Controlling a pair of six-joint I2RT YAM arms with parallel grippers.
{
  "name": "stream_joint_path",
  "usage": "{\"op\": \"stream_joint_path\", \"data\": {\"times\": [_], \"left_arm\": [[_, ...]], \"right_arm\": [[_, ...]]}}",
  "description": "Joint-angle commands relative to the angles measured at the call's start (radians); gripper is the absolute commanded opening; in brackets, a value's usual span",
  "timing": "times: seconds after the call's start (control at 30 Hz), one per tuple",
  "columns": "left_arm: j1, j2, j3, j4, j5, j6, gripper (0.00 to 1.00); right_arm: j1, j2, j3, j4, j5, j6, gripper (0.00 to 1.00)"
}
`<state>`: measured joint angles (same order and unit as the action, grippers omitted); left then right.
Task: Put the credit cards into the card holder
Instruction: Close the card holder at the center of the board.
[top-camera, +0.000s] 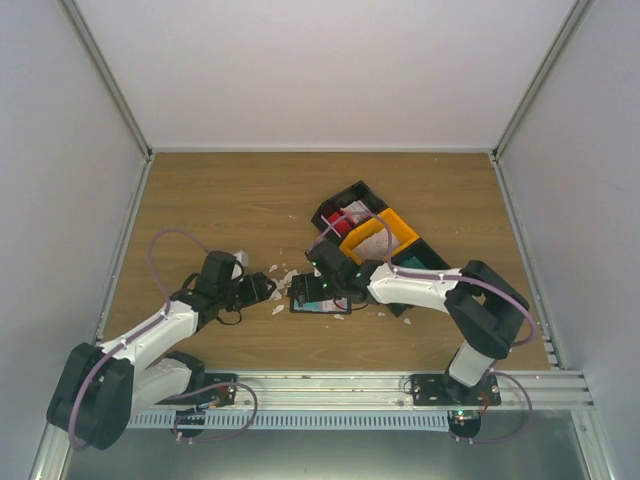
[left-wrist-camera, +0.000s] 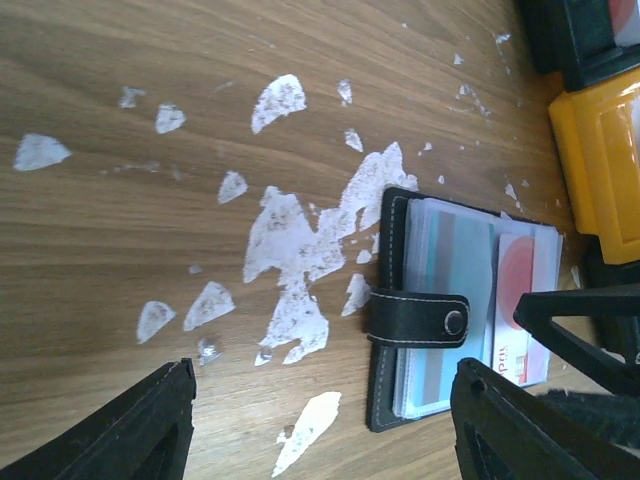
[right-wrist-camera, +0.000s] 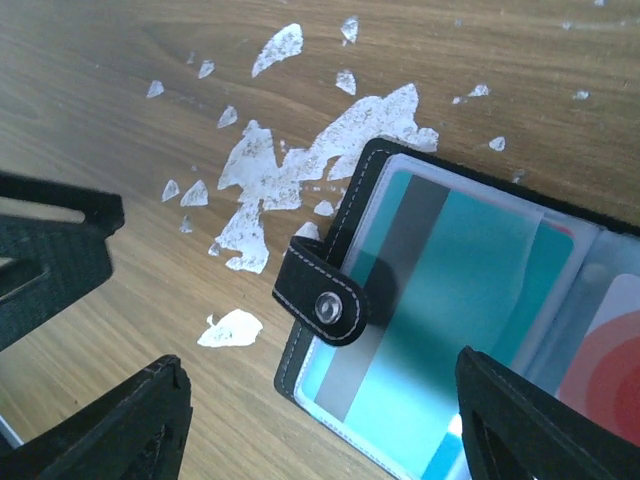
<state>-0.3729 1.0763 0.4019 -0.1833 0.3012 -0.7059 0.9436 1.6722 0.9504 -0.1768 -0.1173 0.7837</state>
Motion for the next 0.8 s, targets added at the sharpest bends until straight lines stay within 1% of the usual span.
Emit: {"op": "stream_joint_path", "data": {"times": [0.0, 0.1, 0.23, 0.3, 0.5, 0.7, 0.77], "left_arm": [[0.038, -0.037, -0.048, 0.074, 0.047, -0.010, 0.71], [0.049, -0.027, -0.071, 0.098, 0.082, -0.007, 0.67], [0.062, 0.001, -0.086, 0.123, 0.116, 0.004, 0.59], [0.068, 0.017, -0.088, 0.133, 0.131, 0.011, 0.56], [0.073, 0.051, -0.097, 0.158, 0.152, 0.018, 0.55], [0.080, 0.066, -0.099, 0.163, 0.157, 0.029, 0.54], [0.081, 0.062, -0.100, 0.161, 0.156, 0.030, 0.54]], "right_arm": [[0.007, 0.044, 0.025, 0.046, -0.002, 0.071, 0.72], [0.007, 0.086, 0.050, 0.039, 0.001, 0.091, 0.69], [0.008, 0.128, 0.080, 0.055, -0.025, 0.096, 0.58], [0.008, 0.139, 0.085, 0.068, -0.034, 0.096, 0.55], [0.007, 0.181, 0.110, 0.060, -0.052, 0.106, 0.51], [0.008, 0.195, 0.112, 0.090, -0.080, 0.120, 0.37], [0.008, 0.198, 0.115, 0.086, -0.079, 0.122, 0.30]]}}
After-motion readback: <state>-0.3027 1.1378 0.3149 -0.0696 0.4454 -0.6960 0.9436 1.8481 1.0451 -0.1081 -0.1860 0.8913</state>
